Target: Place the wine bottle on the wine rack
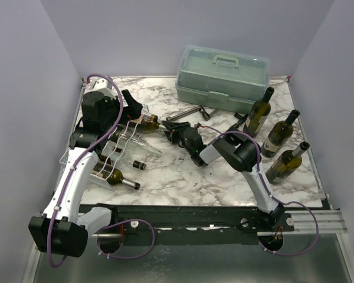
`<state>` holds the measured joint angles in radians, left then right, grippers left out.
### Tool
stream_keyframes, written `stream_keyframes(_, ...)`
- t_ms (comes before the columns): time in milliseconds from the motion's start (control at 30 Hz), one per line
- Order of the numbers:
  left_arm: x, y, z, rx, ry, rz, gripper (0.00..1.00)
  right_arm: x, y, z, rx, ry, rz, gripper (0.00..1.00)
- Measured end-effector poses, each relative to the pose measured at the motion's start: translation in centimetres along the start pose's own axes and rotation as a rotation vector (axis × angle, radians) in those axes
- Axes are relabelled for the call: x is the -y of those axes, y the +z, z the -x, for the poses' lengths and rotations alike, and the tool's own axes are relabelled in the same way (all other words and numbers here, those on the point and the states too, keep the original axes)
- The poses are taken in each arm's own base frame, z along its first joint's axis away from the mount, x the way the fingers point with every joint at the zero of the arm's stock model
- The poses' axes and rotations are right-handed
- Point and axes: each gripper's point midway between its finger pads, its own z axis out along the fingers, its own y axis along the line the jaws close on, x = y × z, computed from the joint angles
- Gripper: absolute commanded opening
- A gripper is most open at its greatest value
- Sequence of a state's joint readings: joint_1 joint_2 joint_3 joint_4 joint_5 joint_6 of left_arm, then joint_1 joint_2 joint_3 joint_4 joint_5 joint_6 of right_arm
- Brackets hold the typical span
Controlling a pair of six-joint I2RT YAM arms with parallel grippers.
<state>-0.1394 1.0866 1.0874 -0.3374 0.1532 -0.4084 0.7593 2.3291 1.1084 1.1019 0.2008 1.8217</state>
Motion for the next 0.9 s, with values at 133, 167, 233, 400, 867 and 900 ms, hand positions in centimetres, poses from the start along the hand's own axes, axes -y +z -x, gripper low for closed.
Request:
stream_keyframes(133, 0.0, 0.0, 0.0, 0.0, 0.0, 0.0, 0.99, 0.1, 0.6, -0.6, 0.0, 0.003, -0.005, 0.07)
stream_keyframes(167, 0.0, 0.0, 0.0, 0.0, 0.0, 0.0, 0.99, 0.1, 0.7, -0.8, 0.0, 0.003, -0.004, 0.07)
stream_keyframes(233, 0.0, 0.0, 0.0, 0.0, 0.0, 0.0, 0.99, 0.1, 1.0, -1.1, 0.002, 0.005, -0.004, 0.07)
stream_keyframes(400, 0.0, 0.0, 0.0, 0.0, 0.0, 0.0, 0.99, 0.2, 1.3, -1.7, 0.006, 0.01, -0.009, 0.07)
stream_keyframes(867, 0.0, 0.0, 0.0, 0.0, 0.0, 0.0, 0.99, 0.2, 2.3, -2.4, 0.019, 0.026, -0.023, 0.08)
stream_keyframes(900, 0.0, 0.0, 0.0, 0.0, 0.0, 0.0, 0.99, 0.2, 2.4, -2.6, 0.018, 0.025, -0.023, 0.1)
